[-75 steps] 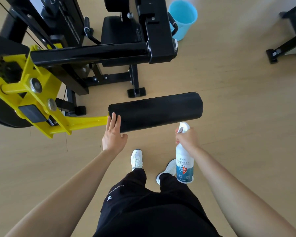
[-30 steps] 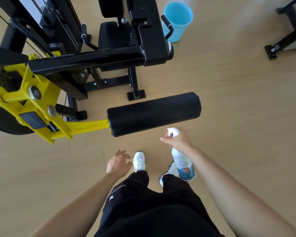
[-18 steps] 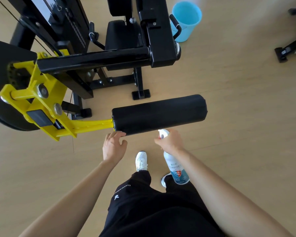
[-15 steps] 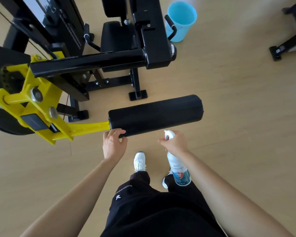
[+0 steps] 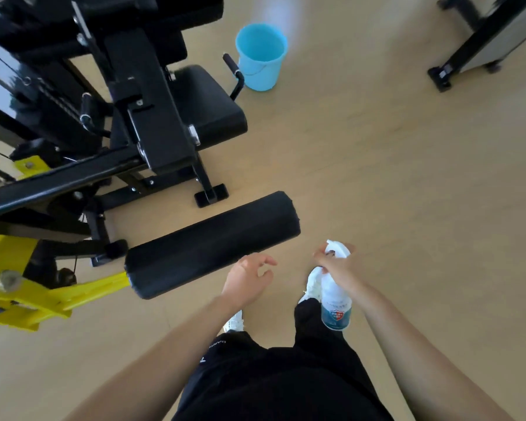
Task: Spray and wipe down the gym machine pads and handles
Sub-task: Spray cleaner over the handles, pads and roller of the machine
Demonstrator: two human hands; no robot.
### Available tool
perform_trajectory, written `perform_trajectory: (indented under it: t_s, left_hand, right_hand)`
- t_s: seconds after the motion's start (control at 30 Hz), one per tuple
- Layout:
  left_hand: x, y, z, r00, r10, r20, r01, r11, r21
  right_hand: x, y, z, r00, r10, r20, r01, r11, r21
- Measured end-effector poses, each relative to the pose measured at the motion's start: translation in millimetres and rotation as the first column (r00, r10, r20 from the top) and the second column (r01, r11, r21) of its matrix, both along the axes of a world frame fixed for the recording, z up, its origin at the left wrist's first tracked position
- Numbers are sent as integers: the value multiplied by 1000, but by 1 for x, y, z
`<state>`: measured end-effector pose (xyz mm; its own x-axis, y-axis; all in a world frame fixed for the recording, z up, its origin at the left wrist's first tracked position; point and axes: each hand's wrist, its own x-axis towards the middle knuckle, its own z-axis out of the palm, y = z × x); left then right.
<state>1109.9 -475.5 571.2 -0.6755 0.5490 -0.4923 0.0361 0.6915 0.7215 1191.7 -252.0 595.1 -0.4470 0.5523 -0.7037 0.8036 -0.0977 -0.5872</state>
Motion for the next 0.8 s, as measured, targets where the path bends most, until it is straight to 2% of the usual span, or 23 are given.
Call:
perform_trajectory:
  t_s: [0.13, 0.27, 0.43, 0.6, 0.8]
  left_hand:
    - [2, 85, 10, 993, -83, 80, 86, 995, -44]
    - [-2, 177, 29, 986, -69, 153, 75, 997, -33]
    - [-18, 269, 52, 987, -41, 156, 46, 998, -31]
    - [-51, 323, 60, 984, -10, 179, 22, 998, -65]
    - [-125, 368, 49, 981, 125, 147, -119, 992, -49]
  right_hand:
    - [-8, 63, 11, 973, 4, -230, -2, 1000, 11]
    - [-19, 130, 34, 916, 62, -397, -60, 998, 16]
    - [-48, 201, 48, 883, 128, -451, -151, 988, -14]
    - [-98, 253, 70, 816, 109, -568, -201, 974, -102]
    - [-179, 303, 78, 809, 79, -583, -230, 955, -189]
